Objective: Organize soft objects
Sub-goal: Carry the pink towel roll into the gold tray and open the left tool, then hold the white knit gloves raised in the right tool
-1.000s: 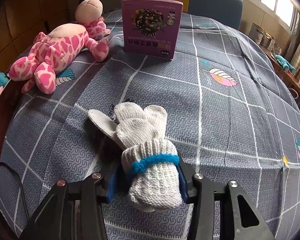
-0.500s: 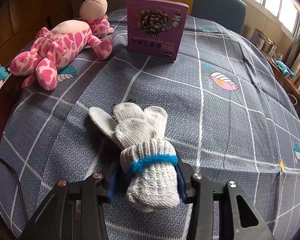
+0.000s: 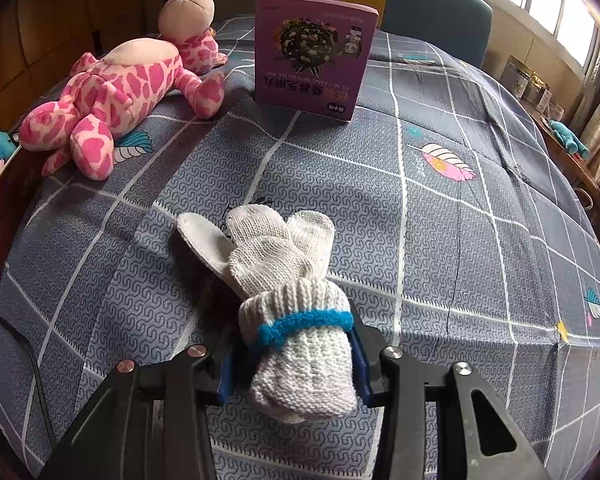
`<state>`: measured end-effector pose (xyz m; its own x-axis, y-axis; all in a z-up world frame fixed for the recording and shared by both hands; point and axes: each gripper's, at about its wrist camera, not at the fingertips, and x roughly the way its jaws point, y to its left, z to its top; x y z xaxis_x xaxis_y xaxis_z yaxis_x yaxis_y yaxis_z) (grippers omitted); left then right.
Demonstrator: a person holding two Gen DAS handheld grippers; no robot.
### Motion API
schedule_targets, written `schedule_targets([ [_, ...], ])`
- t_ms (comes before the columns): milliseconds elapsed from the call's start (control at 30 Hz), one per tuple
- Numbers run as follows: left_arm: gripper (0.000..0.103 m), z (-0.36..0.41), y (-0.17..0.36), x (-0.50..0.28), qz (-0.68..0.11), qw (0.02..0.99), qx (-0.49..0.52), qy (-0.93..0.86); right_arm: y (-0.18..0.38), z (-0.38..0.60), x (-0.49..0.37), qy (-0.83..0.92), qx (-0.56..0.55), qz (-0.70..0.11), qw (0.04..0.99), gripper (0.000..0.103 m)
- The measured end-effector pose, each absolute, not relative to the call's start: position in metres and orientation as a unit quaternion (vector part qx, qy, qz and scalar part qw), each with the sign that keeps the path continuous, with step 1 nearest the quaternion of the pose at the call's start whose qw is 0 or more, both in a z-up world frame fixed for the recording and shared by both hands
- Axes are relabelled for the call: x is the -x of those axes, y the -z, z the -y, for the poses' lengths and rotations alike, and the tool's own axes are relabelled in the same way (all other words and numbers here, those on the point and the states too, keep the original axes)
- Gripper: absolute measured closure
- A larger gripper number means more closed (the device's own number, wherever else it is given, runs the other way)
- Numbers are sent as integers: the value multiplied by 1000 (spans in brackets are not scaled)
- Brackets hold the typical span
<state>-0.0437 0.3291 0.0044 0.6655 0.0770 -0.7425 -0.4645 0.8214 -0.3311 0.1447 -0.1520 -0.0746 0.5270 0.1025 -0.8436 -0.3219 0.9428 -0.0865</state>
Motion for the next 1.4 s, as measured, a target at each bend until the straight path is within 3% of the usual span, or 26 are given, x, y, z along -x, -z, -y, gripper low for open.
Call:
schedule_targets([
  [167, 66, -338, 11, 15, -390, 867, 263, -163, 75, 152, -146, -124, 117, -471, 865, 59],
  [333, 37, -328, 23, 14, -407, 865, 201, -215, 75, 152, -146, -124, 117, -473, 865, 59],
  [600, 38, -310, 24, 26, -406, 875, 134, -229, 75, 151, -146, -122, 121, -473, 864, 59],
  [1400, 36, -250, -18, 51, -355, 912, 102, -180, 74, 152, -141, -94, 108, -466, 873, 60],
])
